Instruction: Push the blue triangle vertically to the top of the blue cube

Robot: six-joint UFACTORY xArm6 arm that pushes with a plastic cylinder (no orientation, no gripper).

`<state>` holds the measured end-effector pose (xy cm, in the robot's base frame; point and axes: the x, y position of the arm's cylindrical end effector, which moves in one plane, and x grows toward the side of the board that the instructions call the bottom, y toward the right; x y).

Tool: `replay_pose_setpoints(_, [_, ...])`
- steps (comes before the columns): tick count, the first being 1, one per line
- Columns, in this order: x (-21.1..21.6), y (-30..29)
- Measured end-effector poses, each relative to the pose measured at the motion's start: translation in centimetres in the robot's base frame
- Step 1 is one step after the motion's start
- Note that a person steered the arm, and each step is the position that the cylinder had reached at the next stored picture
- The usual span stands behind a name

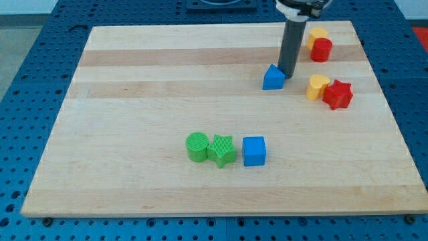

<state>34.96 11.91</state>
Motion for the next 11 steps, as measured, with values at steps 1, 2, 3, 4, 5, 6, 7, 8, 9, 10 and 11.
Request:
replay_pose_setpoints(1, [-2.2, -0.6])
replay_pose_setpoints(2, [-1.9, -1.1])
replay_pose_setpoints(3, [2.5, -1.0])
replay_pose_setpoints(4, [7.0, -0.7])
replay_pose_setpoints(5, [6.8, -1.2])
replay_pose_setpoints(6, [4.7, -1.9])
replay_pose_setpoints(7, [3.1, -3.3])
replay_pose_setpoints(8, [1.2, -4.7])
replay_pose_setpoints(9, [-0.2, -7.1])
replay_pose_setpoints(10, [0.9, -8.4])
replay_pose_setpoints(11, [3.3, -8.0])
